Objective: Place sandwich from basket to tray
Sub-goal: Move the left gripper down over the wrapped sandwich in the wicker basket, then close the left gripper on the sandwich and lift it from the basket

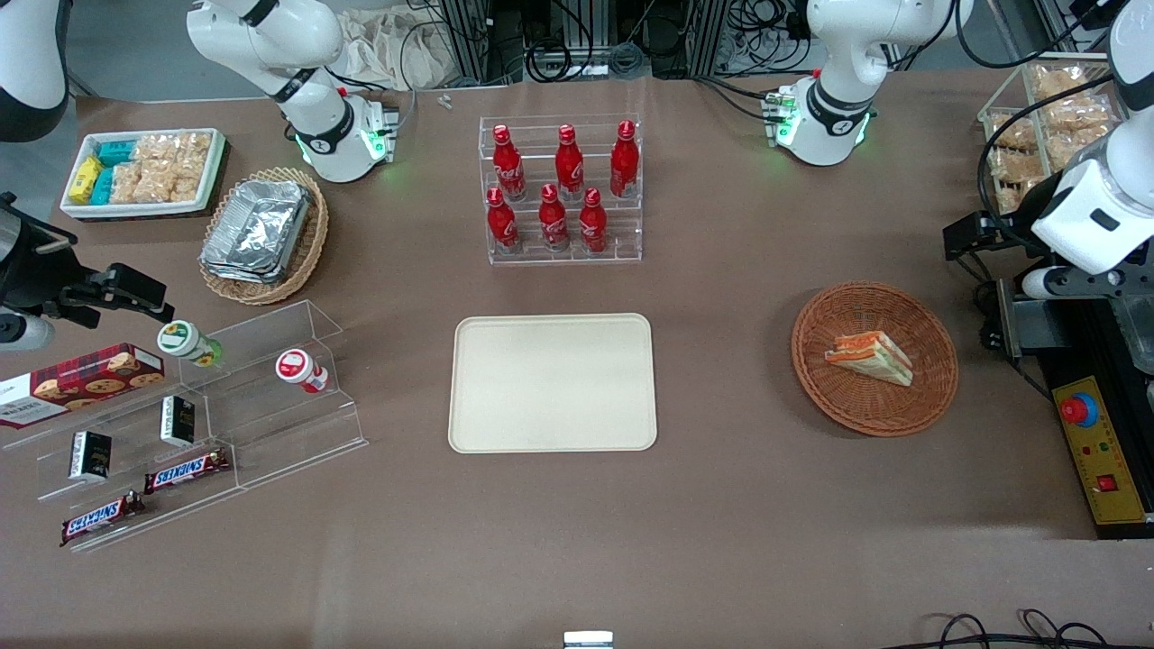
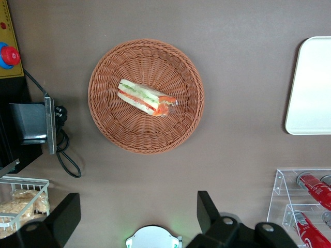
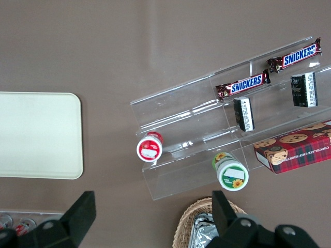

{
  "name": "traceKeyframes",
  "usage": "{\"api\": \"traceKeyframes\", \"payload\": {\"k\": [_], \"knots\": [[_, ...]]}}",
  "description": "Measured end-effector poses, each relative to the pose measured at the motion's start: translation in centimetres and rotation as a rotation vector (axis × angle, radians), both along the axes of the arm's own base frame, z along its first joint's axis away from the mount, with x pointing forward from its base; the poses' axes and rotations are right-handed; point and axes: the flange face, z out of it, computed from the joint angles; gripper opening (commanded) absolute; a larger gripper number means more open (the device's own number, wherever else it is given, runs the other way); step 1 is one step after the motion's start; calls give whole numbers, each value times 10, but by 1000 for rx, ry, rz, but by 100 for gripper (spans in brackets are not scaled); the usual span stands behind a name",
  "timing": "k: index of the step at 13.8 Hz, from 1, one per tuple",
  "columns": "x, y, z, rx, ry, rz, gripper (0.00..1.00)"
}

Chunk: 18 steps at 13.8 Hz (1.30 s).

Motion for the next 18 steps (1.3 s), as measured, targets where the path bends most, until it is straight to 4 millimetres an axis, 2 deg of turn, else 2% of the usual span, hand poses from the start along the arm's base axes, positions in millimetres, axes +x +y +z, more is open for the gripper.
{"api": "traceKeyframes", "payload": {"k": [4,6,7,9,11,13,16,18], "knots": [[0,2,-3,4,12,6,100],[6,7,-18,27,41,131,100],[14,9,-33,48,60,229,100],[38,7,-79,95,83,442,100],[61,2,-137,145,125,671,100],[76,0,-195,202,170,837,100],[75,5,-272,249,176,985,100],[63,21,-308,273,173,1073,100]]}}
